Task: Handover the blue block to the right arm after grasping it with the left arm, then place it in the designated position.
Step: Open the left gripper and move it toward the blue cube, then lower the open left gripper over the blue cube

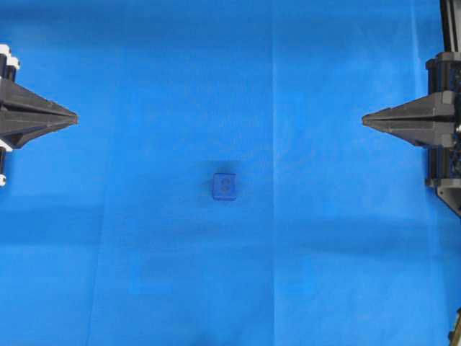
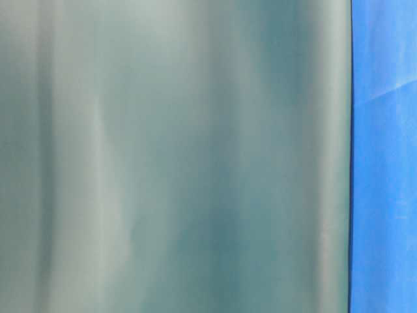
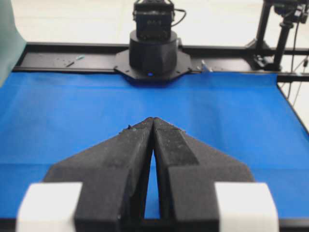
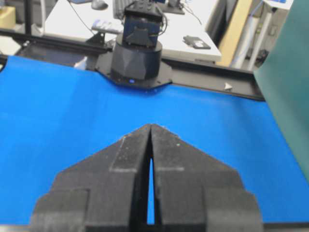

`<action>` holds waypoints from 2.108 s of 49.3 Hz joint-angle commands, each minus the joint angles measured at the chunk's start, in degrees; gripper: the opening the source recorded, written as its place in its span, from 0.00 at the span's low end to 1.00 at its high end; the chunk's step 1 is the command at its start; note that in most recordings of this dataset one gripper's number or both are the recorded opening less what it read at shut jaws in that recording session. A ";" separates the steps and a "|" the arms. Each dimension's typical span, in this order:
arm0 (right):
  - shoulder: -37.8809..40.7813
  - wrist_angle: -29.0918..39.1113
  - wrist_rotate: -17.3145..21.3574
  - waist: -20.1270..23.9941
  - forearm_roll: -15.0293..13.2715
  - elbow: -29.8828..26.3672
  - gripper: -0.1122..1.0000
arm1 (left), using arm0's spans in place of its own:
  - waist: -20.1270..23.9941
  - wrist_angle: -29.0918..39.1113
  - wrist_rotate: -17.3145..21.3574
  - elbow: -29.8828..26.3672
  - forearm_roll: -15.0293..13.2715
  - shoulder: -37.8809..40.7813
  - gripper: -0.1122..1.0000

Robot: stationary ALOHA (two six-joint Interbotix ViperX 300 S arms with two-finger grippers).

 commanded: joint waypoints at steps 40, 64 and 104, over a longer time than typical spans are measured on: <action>0.62 0.97 1.58 -1.32 0.44 -1.67 0.97 | -0.09 0.09 0.09 -0.62 0.26 -0.09 0.91; 1.58 0.79 1.58 -1.41 0.44 -1.76 0.97 | 0.35 -5.10 0.09 -3.87 0.26 9.40 0.91; 2.02 0.70 1.58 -1.49 0.44 -1.85 0.97 | 0.35 -13.27 1.58 -26.19 0.26 41.31 0.91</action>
